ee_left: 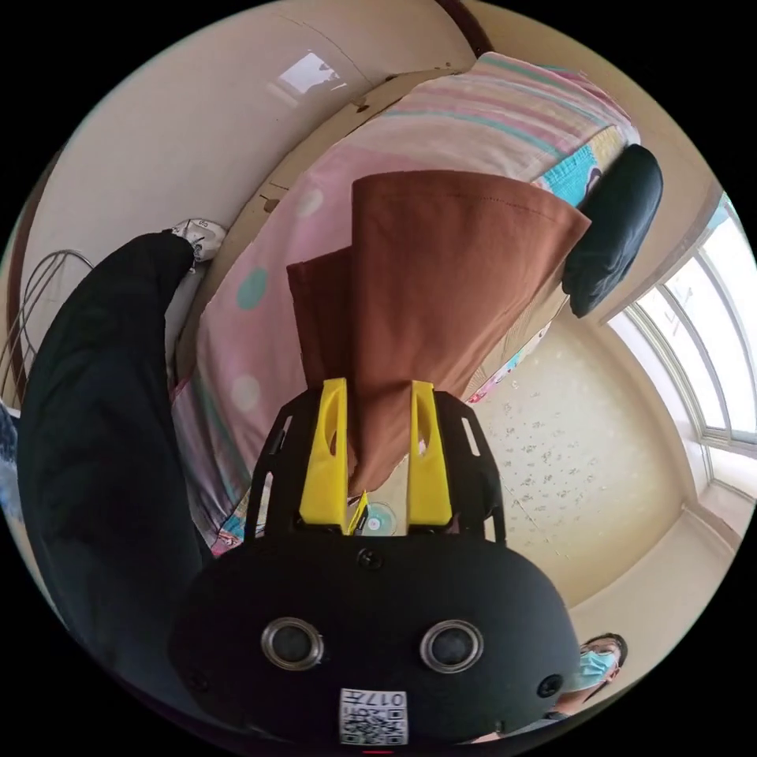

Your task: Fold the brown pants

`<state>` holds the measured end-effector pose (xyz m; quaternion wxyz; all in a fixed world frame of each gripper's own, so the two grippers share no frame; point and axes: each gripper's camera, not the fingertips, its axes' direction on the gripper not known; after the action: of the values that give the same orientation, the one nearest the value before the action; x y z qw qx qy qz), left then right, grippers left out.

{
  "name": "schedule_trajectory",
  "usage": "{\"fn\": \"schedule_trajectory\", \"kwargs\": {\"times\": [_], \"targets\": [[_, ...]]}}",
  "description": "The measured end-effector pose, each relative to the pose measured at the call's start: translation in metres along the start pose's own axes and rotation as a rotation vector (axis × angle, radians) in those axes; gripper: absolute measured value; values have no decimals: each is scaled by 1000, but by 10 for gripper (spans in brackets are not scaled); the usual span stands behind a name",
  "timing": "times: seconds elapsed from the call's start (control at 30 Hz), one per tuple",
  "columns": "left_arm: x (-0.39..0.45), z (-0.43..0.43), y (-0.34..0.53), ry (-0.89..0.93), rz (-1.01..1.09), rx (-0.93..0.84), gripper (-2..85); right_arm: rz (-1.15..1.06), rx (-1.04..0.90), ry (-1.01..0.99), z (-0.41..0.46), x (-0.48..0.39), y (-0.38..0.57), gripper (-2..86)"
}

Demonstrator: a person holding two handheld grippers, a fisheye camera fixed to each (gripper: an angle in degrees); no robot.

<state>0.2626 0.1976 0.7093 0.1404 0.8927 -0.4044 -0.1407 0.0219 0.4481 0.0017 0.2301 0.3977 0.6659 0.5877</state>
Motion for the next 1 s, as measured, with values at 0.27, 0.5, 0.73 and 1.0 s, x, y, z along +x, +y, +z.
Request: {"fn": "schedule_trajectory", "kwargs": {"times": [0.27,0.5,0.73,1.0], "targets": [[36,-50,30,109,183,-2,2,-31,11,-25,-10,-62,-3,35],[32,-103,58,20,310,-63,6,-219,-8,120,-35,-124,4,28],[-43,-128,9,84,105,-27,134,-102,-54,189,-23,-90,-21,27],[-79,-119,-42,393,-28,-83,170,-7,-62,119,-30,-88,-10,27]]}}
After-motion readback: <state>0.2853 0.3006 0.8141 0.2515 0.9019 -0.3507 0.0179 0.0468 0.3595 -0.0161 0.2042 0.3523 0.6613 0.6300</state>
